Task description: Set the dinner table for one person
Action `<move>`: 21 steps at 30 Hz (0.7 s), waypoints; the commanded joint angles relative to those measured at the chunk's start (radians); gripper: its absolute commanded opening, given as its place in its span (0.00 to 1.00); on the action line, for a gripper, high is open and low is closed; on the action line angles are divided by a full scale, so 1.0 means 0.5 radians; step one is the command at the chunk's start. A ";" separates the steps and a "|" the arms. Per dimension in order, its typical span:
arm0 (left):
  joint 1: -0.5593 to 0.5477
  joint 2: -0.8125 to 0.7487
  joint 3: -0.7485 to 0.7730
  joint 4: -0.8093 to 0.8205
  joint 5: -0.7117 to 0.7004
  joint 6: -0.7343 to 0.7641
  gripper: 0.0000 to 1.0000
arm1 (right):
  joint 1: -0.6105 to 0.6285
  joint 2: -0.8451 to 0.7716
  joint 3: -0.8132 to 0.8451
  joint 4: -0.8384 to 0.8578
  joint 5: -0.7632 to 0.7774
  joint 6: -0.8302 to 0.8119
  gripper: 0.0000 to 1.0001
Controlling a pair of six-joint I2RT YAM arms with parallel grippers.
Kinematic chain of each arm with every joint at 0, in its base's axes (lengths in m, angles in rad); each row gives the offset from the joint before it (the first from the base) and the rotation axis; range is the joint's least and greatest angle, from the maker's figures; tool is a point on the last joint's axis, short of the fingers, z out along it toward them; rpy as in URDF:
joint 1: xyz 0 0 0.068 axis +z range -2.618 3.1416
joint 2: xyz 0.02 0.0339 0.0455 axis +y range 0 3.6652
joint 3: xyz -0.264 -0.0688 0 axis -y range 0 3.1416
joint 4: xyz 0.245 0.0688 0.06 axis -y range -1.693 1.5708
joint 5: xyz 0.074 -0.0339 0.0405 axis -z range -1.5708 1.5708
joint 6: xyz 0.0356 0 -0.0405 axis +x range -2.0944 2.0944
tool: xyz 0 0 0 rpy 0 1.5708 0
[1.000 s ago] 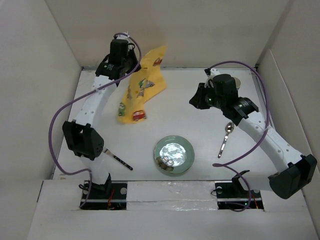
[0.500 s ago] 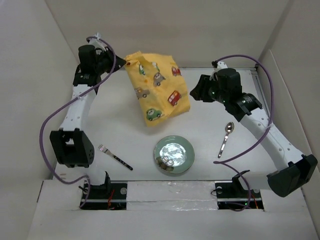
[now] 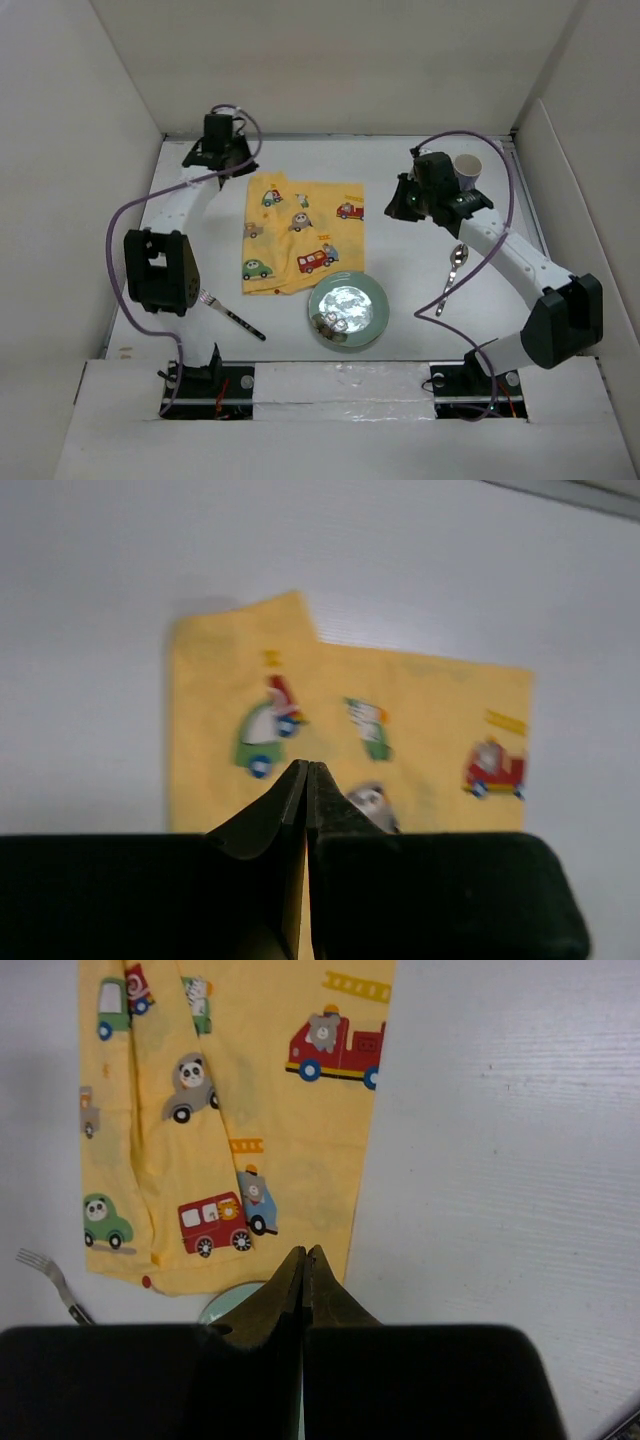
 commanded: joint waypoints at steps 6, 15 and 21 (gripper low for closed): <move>-0.850 -0.353 -0.454 -0.309 -0.095 0.250 0.16 | 0.002 0.208 -0.151 0.135 -0.151 0.027 0.00; -1.163 -0.286 -0.713 -0.221 -0.134 0.204 0.40 | -0.041 0.221 -0.360 0.285 -0.148 0.128 0.36; -1.341 -0.105 -0.658 -0.205 -0.199 0.179 0.44 | -0.081 0.224 -0.455 0.340 -0.256 0.119 0.38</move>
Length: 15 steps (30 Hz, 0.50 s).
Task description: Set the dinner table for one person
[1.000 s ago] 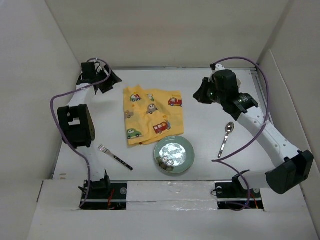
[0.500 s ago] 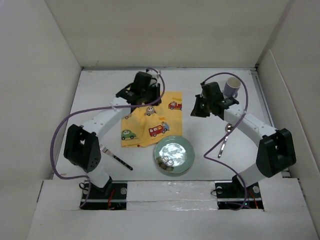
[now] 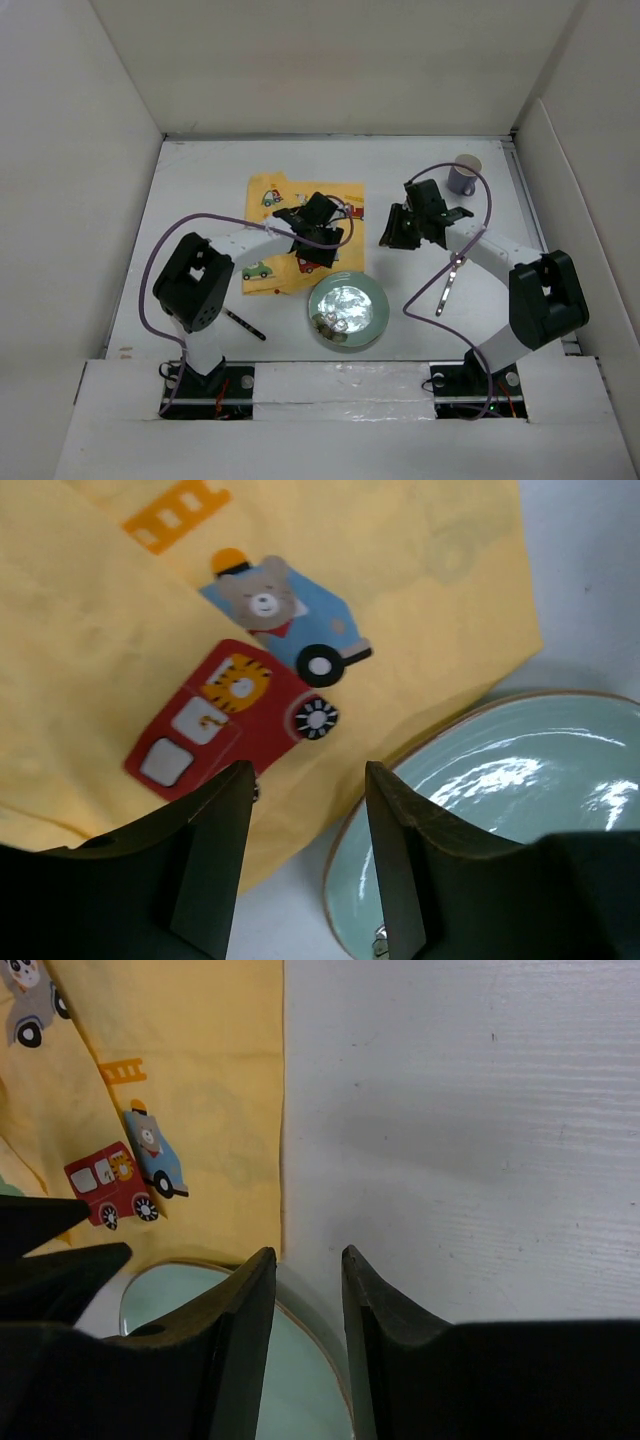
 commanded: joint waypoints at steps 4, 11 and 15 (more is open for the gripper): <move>-0.090 0.149 0.094 0.036 -0.061 -0.081 0.46 | -0.022 -0.077 -0.098 0.164 -0.112 0.012 0.39; -0.108 0.204 0.097 0.076 -0.114 -0.075 0.46 | -0.022 -0.096 -0.141 0.198 -0.148 0.009 0.39; -0.127 0.232 0.100 0.067 -0.292 -0.066 0.34 | -0.022 -0.071 -0.151 0.222 -0.170 0.006 0.39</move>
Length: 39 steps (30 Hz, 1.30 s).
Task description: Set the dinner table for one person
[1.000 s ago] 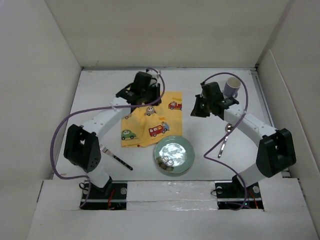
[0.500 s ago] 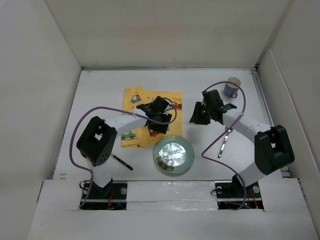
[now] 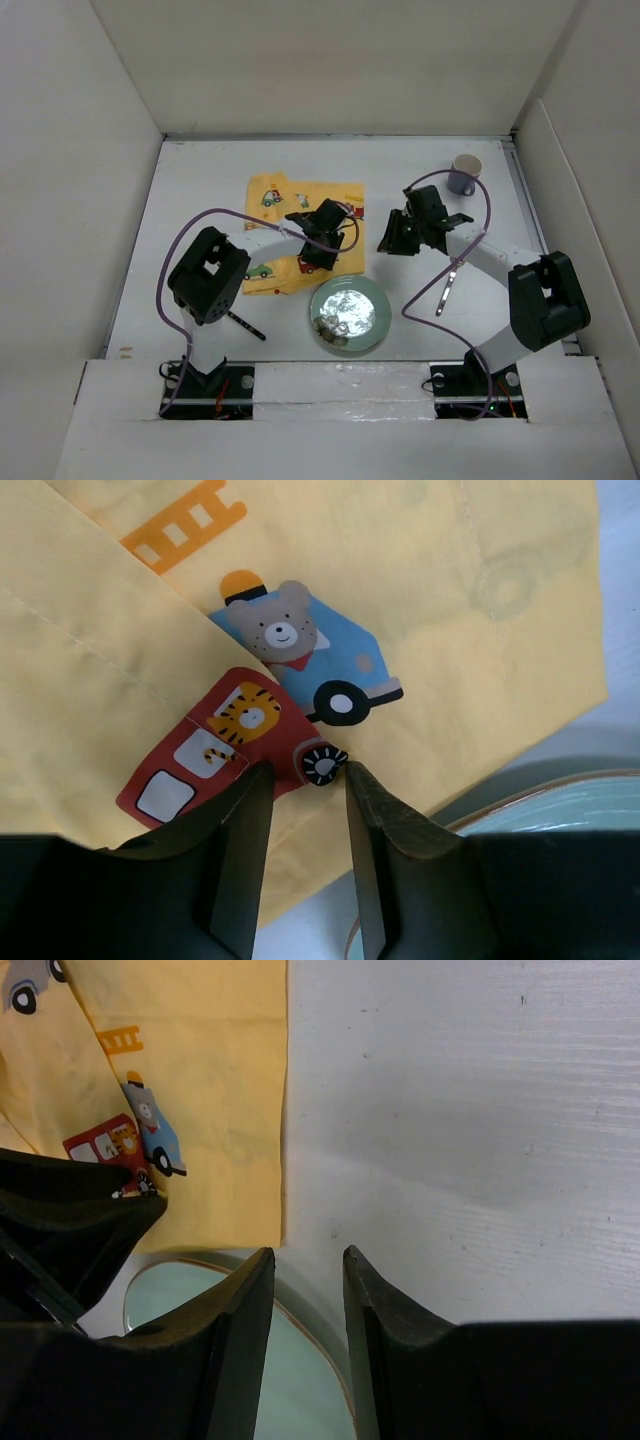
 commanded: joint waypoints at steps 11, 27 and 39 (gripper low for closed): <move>-0.017 -0.163 -0.027 0.108 -0.267 -0.080 0.00 | 0.059 0.165 0.030 0.199 -0.077 0.002 0.43; 0.330 -0.832 -0.116 0.093 -0.276 -0.178 0.00 | 0.301 0.616 0.253 0.245 -0.098 0.094 0.00; 1.281 -0.661 1.029 0.302 0.218 -0.426 0.00 | -0.183 0.705 1.859 -0.083 -0.255 0.171 0.00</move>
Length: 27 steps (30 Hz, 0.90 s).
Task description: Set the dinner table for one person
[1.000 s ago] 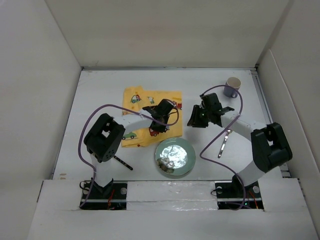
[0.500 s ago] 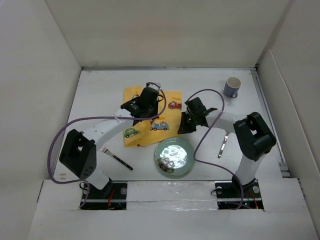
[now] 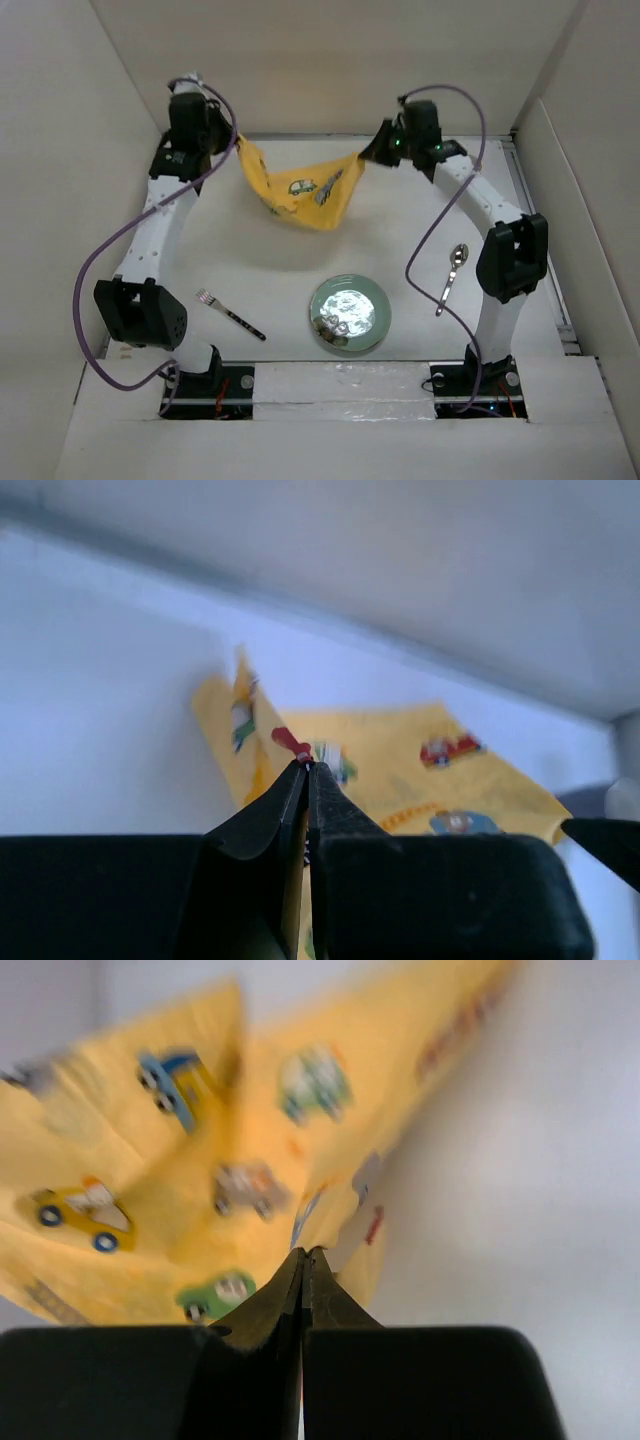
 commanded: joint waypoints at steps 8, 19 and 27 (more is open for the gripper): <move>0.439 -0.081 0.530 0.386 0.400 -0.397 0.00 | -0.362 0.050 1.206 -0.424 -0.281 0.076 0.00; 0.491 -1.008 -1.553 0.586 0.370 -0.600 0.00 | -0.592 -0.411 -0.626 0.063 -0.260 0.027 0.00; 0.491 -0.782 -1.863 0.614 0.370 -0.658 0.00 | -0.633 0.009 -0.347 -0.268 0.016 -0.111 0.00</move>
